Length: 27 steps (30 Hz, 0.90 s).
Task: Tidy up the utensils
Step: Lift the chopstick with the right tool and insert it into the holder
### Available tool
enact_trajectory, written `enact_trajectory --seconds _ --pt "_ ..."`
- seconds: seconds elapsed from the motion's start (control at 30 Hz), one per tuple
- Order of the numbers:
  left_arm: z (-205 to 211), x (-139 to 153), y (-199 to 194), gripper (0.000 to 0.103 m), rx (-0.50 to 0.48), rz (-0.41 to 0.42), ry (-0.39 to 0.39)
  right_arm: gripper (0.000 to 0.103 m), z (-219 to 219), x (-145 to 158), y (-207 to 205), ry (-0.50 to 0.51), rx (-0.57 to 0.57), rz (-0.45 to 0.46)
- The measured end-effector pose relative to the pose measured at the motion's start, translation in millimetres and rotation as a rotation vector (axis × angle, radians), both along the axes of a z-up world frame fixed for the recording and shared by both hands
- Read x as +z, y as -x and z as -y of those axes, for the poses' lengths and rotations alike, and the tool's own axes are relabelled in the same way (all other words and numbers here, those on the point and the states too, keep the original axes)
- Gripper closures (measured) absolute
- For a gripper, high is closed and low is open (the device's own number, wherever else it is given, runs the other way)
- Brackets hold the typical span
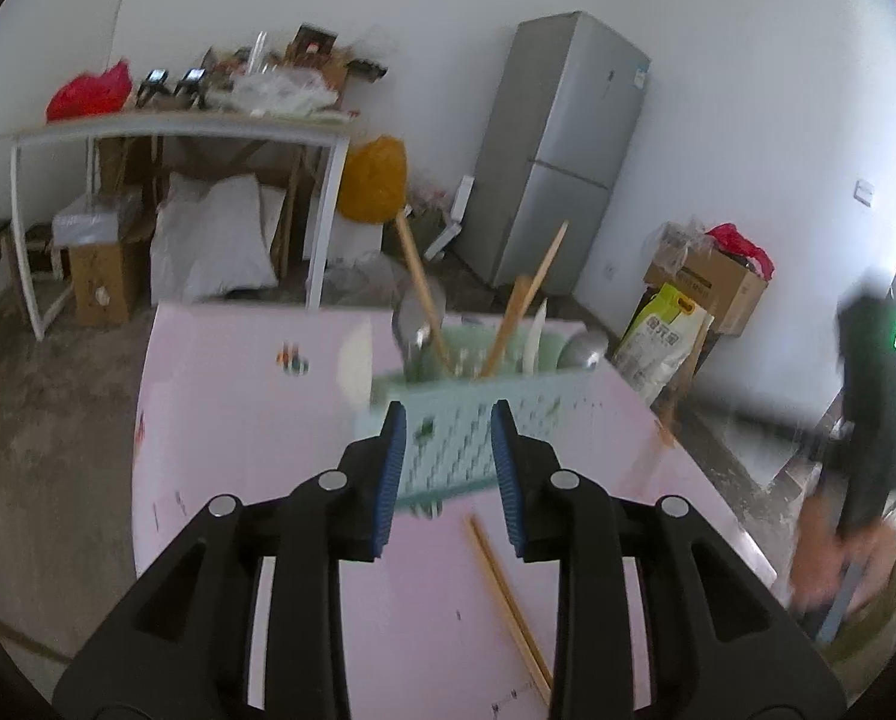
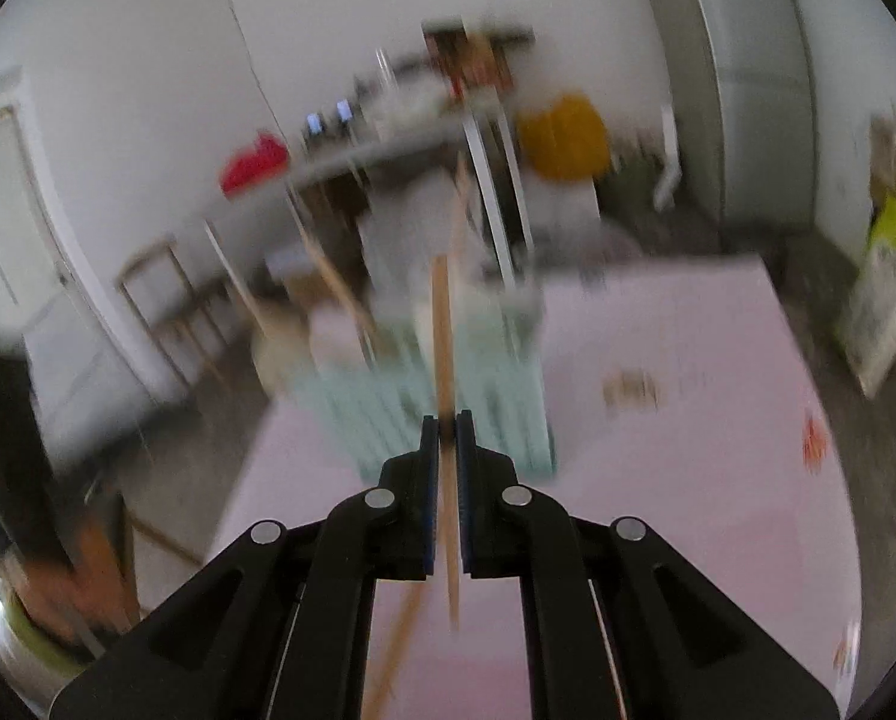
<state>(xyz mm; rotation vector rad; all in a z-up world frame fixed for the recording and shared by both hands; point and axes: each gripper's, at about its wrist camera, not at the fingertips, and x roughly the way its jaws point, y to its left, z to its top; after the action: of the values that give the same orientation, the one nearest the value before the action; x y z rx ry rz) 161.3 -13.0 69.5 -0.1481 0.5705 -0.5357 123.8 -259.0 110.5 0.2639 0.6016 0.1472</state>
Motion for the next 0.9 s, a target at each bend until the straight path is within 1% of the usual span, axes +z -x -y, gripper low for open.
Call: enact_trajectory --seconds 0.07,0.13,0.23,0.3,0.4,0.5,0.57,0.63,0.77,0.83,0.87,0.9 --pt "-2 -12 7 0.076 0.009 -0.035 0.004 0.098 0 26 -12 -0.009 0.005 0.076" --pt "-4 -19 13 0.076 0.018 -0.048 0.003 0.098 -4 51 -22 0.007 0.019 0.152" --pt "-7 -25 21 0.076 0.029 -0.066 0.005 0.098 -12 78 -38 0.018 0.05 0.218" --pt "-8 -27 24 0.076 0.041 -0.064 -0.001 0.099 -15 92 -48 0.026 0.061 0.243" --pt "-12 -27 24 0.076 0.059 -0.058 -0.007 0.099 -21 104 -58 0.025 0.069 0.263" --pt "-16 -29 23 0.076 0.074 -0.066 -0.004 0.099 -23 106 -60 0.03 0.067 0.266" --pt "-19 -31 23 0.076 0.081 -0.07 -0.005 0.099 -21 102 -54 0.032 0.058 0.257" --pt "-19 -33 22 0.076 0.085 -0.077 -0.013 0.099 -16 89 -50 0.037 0.043 0.219" --pt "-21 -40 21 0.076 0.088 -0.101 -0.017 0.097 8 54 -39 0.036 -0.012 0.091" --pt "-22 -44 21 0.076 0.09 -0.103 -0.018 0.096 29 29 -23 0.042 -0.078 0.002" --pt "-24 -45 21 0.076 0.092 -0.103 -0.021 0.089 37 19 -17 0.038 -0.104 -0.032" --pt "-24 -47 20 0.076 0.095 -0.106 -0.023 0.079 53 -2 -4 0.023 -0.143 -0.111"
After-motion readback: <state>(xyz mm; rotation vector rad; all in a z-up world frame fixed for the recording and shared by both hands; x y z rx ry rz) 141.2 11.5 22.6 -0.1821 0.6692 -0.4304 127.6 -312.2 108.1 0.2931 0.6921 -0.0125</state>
